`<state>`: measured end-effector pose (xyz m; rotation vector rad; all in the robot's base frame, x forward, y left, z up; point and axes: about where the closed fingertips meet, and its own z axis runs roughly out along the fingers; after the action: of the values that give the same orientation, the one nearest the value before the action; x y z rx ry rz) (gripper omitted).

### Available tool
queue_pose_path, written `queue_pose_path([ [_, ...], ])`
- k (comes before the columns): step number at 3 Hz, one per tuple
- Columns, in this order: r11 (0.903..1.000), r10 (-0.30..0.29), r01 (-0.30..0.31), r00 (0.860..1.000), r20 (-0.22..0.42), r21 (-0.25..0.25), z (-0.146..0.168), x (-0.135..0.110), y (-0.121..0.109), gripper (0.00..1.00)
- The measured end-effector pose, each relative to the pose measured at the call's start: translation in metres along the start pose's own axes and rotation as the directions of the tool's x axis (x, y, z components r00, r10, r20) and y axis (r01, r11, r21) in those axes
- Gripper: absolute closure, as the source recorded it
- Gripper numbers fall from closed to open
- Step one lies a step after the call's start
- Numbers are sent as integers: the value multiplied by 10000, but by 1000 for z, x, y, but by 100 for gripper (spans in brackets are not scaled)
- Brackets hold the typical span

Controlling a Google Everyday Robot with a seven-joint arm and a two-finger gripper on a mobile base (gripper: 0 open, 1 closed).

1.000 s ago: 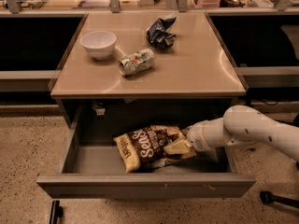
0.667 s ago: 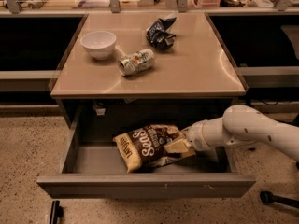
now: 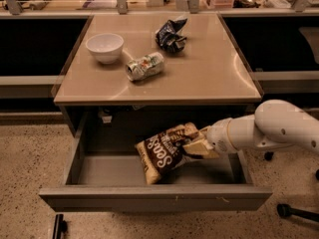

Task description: Pick brown chip bag from top drawer and place on counter

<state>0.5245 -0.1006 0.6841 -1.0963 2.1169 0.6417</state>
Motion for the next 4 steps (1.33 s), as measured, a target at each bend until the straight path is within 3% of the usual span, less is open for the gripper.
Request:
queue_pose_path([
  [2, 9954, -237, 225, 9997, 116, 935, -123, -39, 20, 100],
  [3, 9874, -555, 515, 9982, 224, 1499, -174, -60, 31, 100],
  [4, 9864, -621, 581, 9978, 214, 1537, -178, -64, 33, 100],
])
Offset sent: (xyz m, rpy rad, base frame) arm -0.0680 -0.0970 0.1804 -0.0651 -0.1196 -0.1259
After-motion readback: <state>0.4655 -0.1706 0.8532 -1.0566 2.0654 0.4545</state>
